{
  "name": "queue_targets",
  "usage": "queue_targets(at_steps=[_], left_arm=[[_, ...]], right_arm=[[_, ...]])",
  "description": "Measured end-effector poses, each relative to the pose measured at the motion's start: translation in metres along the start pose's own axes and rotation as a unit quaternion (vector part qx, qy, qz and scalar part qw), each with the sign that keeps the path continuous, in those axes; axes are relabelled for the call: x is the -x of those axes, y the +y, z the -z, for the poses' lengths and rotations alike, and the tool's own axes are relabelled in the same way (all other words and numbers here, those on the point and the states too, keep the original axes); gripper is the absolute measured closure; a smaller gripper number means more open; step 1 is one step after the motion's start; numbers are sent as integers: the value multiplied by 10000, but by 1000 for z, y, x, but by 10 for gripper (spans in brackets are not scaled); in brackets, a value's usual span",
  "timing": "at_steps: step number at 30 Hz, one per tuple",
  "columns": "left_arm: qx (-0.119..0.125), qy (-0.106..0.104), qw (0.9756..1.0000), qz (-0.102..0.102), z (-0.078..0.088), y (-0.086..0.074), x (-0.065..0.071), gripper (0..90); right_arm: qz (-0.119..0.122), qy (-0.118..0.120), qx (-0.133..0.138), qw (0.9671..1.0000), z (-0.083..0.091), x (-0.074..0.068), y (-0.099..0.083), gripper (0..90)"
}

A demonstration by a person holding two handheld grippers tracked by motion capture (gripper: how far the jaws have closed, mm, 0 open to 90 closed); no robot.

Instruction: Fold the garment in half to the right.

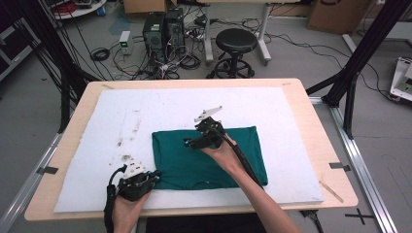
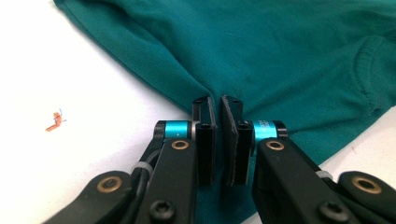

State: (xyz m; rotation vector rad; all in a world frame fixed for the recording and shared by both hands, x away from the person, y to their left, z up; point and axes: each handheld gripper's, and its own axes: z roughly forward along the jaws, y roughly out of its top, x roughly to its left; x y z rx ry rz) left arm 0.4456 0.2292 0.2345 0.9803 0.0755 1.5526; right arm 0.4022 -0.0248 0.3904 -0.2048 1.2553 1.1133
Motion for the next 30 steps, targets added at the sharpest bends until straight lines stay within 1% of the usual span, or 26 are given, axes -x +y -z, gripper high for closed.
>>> queue_targets(at_steps=[4, 7, 8, 10, 13, 17, 20, 24, 26, 28, 30], left_arm=[[3, 4, 10000, -9, 0, 0, 0, 843], [0, -7, 10000, 2, 0, 0, 0, 843], [-1, -6, 10000, -19, 0, 0, 0, 842], [0, -11, 10000, -18, 0, 0, 0, 842], [2, -11, 10000, -25, 0, 0, 0, 842], [1, -17, 10000, -35, 0, 0, 0, 841], [2, -16, 10000, -39, 0, 0, 0, 841], [3, -13, 10000, -50, 0, 0, 0, 840], [15, 0, 10000, -47, 0, 0, 0, 840], [17, -4, 10000, -45, 0, 0, 0, 840], [5, -16, 10000, -53, 0, 0, 0, 840]], right_arm=[[-43, 62, -125, 9999, -18, 0, 11, 286], [-80, 154, -137, 9998, -30, 0, 18, 299], [-100, 198, -188, 9996, -34, 0, 20, 300], [-123, 214, -267, 9993, -41, -1, 24, 312], [-70, 219, -337, 9992, -52, -1, 30, 339], [-137, 296, -403, 9987, -64, 0, 36, 354], [-50, 305, -466, 9984, -72, -3, 39, 366], [-99, 470, -422, 9980, -81, -6, 40, 370], [-41, 509, -476, 9976, -87, -9, 43, 371], [58, 488, -492, 9976, -92, -12, 46, 390], [101, 480, -488, 9976, -96, -15, 49, 397]])
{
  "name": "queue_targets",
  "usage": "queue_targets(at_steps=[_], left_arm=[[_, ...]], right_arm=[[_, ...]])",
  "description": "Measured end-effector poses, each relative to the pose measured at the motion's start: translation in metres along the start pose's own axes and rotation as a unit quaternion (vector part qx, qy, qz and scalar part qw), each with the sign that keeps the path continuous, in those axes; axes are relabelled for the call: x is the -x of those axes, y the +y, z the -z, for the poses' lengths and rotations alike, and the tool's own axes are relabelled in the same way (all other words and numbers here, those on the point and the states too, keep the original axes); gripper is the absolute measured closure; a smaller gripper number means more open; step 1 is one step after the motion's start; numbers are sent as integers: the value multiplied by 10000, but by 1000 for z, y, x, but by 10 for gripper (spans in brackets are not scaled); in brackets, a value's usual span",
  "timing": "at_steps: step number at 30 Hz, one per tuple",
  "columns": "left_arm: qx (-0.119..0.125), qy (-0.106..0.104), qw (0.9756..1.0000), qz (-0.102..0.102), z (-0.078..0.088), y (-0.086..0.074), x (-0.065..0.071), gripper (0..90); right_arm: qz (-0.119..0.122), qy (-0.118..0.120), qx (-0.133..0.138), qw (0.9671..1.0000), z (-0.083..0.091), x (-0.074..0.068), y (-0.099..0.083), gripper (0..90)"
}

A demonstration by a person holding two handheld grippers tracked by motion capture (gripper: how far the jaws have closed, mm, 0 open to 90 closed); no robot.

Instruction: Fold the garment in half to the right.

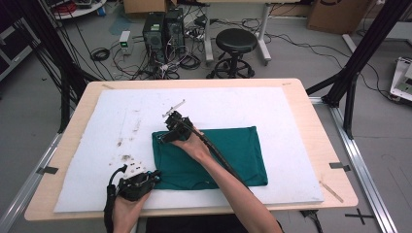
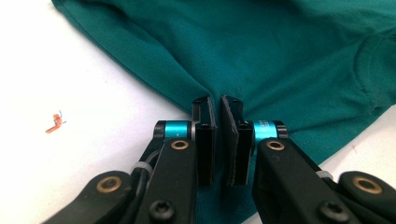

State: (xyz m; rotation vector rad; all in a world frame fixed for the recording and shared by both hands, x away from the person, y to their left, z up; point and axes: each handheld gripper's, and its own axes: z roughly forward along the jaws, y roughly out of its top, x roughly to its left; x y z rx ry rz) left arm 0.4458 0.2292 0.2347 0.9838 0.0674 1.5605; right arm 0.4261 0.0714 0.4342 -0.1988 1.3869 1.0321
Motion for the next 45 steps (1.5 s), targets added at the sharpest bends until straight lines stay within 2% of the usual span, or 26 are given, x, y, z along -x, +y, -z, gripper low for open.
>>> queue_targets(at_steps=[5, 11, 16, 21, 24, 27, 34, 36, 41, 45], left_arm=[[11, 10, 10000, 3, 0, 0, 0, 839], [15, 9, 10000, -11, 0, 0, 0, 839], [4, 9, 10000, -15, 0, 0, 0, 839], [15, 18, 10000, -17, 0, 0, 0, 839], [15, 24, 10000, -23, 0, 0, 1, 838], [5, 21, 10000, -22, 0, 0, 1, 839], [5, -28, 10000, 28, 0, 0, -1, 840], [9, -29, 10000, 36, 0, 0, -1, 841], [19, -9, 10000, -1, 0, 0, 0, 845], [-12, 0, 10000, -84, 1, 1, 1, 847]], right_arm=[[-10, 72, -59, 10000, -12, -3, 10, 404], [133, 34, -111, 9998, -25, -11, 16, 481], [141, -77, -258, 9995, -32, -13, 18, 532], [186, -248, -247, 9992, -32, -14, 18, 610], [327, -442, -272, 9981, -33, -19, 18, 650], [313, -462, -263, 9981, -33, -20, 19, 693], [160, -369, -225, 9989, -33, -16, 18, 809], [148, -310, -219, 9992, -33, -15, 18, 818], [-120, -56, -185, 9997, -32, -7, 16, 841], [-116, -26, -207, 9997, -31, -6, 17, 847]])
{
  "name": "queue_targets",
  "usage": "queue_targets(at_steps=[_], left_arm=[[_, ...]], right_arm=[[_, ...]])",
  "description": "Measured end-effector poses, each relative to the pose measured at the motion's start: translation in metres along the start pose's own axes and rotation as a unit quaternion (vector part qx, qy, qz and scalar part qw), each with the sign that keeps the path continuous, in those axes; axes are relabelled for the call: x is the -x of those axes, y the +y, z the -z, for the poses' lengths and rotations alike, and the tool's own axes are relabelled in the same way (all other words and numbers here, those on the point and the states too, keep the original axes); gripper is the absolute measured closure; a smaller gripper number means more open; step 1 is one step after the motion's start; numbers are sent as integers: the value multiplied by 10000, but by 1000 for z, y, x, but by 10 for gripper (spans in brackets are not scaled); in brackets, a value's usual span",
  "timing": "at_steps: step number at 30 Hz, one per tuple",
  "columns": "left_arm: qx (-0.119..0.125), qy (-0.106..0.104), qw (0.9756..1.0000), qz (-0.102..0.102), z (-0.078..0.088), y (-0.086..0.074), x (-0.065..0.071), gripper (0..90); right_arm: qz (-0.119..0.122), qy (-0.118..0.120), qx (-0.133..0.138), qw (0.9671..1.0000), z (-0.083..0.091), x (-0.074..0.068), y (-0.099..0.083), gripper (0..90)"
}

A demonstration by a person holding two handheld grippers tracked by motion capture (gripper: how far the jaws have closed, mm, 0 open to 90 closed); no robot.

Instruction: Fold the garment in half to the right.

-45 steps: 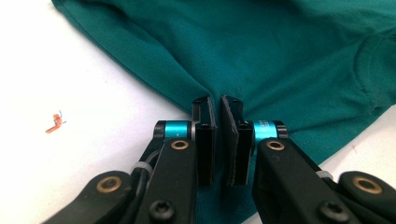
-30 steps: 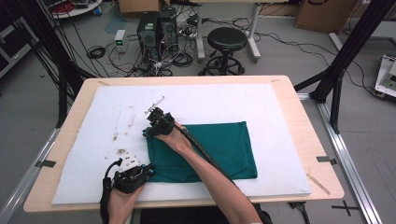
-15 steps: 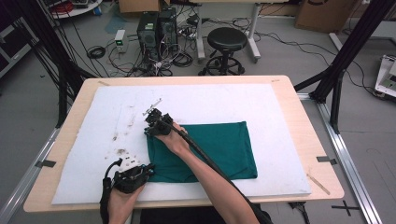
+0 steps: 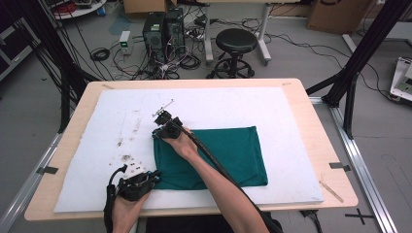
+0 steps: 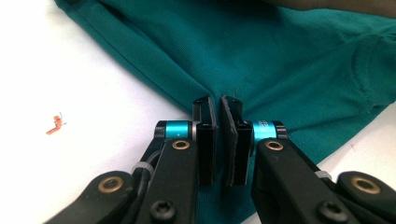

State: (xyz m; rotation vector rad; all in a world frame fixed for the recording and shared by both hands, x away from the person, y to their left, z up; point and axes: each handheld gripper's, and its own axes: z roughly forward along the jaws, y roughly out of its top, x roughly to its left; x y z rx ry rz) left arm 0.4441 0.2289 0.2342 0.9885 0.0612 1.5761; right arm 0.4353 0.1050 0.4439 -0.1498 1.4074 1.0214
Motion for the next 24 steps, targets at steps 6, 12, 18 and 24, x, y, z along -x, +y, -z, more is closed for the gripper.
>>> queue_targets(at_steps=[6, 12, 18, 24], left_arm=[[112, -34, 9999, 2, 6, 4, 1, 848], [331, -131, 9994, -34, 24, 16, 1, 849], [486, -105, 9988, -31, 41, 21, -5, 849], [584, -98, 9982, -9, 56, 23, -11, 850]], right_arm=[[-85, 57, 69, 9999, 11, 0, 4, 848], [-124, 160, 352, 9992, 28, -4, 11, 848], [16, 126, 564, 9983, 40, -13, 24, 847], [58, 215, 750, 9969, 46, -20, 31, 847]])
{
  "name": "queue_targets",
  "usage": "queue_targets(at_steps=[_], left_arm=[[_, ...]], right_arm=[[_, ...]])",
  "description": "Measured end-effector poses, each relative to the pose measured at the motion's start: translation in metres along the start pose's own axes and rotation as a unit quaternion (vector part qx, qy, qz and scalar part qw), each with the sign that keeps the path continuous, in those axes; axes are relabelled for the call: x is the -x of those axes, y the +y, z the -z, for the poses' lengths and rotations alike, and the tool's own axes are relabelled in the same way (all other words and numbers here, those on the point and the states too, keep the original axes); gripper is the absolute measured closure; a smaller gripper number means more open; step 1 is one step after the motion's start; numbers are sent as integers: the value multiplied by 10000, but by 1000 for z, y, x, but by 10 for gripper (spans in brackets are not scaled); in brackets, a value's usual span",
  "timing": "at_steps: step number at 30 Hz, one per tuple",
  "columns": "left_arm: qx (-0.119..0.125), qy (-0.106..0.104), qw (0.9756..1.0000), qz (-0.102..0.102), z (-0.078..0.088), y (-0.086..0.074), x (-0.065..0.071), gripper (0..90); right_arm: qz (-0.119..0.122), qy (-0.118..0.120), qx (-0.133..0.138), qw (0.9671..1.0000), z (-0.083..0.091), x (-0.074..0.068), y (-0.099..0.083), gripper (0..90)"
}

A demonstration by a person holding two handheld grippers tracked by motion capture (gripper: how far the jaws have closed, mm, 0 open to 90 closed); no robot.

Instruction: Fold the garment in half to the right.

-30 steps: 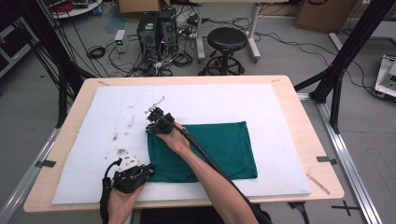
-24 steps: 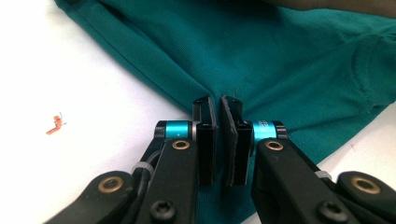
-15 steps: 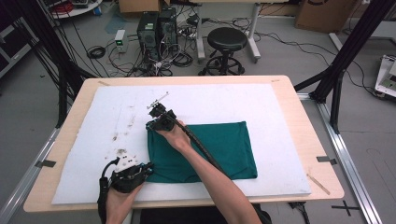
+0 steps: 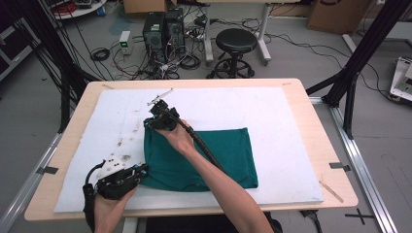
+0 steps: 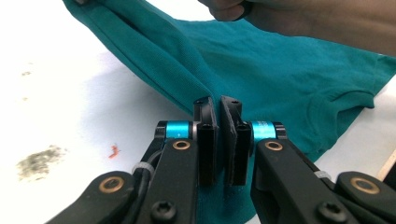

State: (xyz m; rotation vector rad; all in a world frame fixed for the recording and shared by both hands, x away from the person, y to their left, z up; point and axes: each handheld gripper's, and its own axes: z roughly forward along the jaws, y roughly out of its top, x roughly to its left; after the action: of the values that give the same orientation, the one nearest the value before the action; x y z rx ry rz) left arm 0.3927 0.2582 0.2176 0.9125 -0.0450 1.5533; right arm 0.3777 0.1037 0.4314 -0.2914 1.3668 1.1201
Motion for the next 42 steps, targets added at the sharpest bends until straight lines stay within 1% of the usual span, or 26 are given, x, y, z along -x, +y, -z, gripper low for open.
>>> queue_targets(at_steps=[5, 6, 8, 11, 13, 15, 18, 20, 23, 26, 29, 31, 32, 36, 39, 42], left_arm=[[25, -95, 9999, 44, -5, -3, 0, 851], [63, -115, 9999, 46, -7, -4, 1, 851], [135, -180, 9997, 40, -10, -5, 3, 850], [159, -292, 9994, 29, -16, -6, 7, 851], [156, -387, 9991, 51, -20, -7, 9, 850], [205, -474, 9986, 103, -25, -8, 12, 850], [253, -561, 9981, 58, -32, -7, 21, 851], [229, -631, 9977, 34, -39, -5, 27, 850], [156, -745, 9971, -37, -49, 0, 36, 850], [72, -824, 9965, -143, -59, 5, 45, 850], [10, -905, 9956, -226, -67, 10, 52, 850], [-8, -951, 9951, -268, -72, 13, 56, 850], [-19, -995, 9947, -258, -74, 14, 58, 850], [-103, -1056, 9939, -303, -85, 17, 66, 850], [-131, -1063, 9936, -350, -92, 19, 74, 850], [-133, -1110, 9932, -338, -99, 23, 80, 851]], right_arm=[[-19, 48, -32, 10000, 4, 4, -2, 848], [-9, 44, -28, 10000, 5, 5, -3, 847], [24, 22, -29, 10000, 6, 6, -6, 847], [35, -5, -43, 10000, 10, 10, -11, 847], [33, 6, -38, 10000, 13, 12, -15, 847], [70, -20, -53, 10000, 16, 13, -18, 847], [184, -75, -115, 9997, 23, 16, -22, 847], [171, -60, -109, 9998, 29, 18, -24, 847], [222, -67, -114, 9997, 38, 22, -27, 847], [244, -152, -121, 9995, 50, 27, -33, 847], [197, -180, -95, 9996, 62, 35, -40, 848], [125, -217, -26, 9997, 70, 41, -46, 848], [60, -239, 1, 9997, 73, 43, -50, 848], [-94, -246, -65, 9996, 83, 55, -61, 848], [-118, -258, -64, 9996, 89, 60, -65, 848], [-85, -356, -9, 9993, 94, 62, -70, 848]])
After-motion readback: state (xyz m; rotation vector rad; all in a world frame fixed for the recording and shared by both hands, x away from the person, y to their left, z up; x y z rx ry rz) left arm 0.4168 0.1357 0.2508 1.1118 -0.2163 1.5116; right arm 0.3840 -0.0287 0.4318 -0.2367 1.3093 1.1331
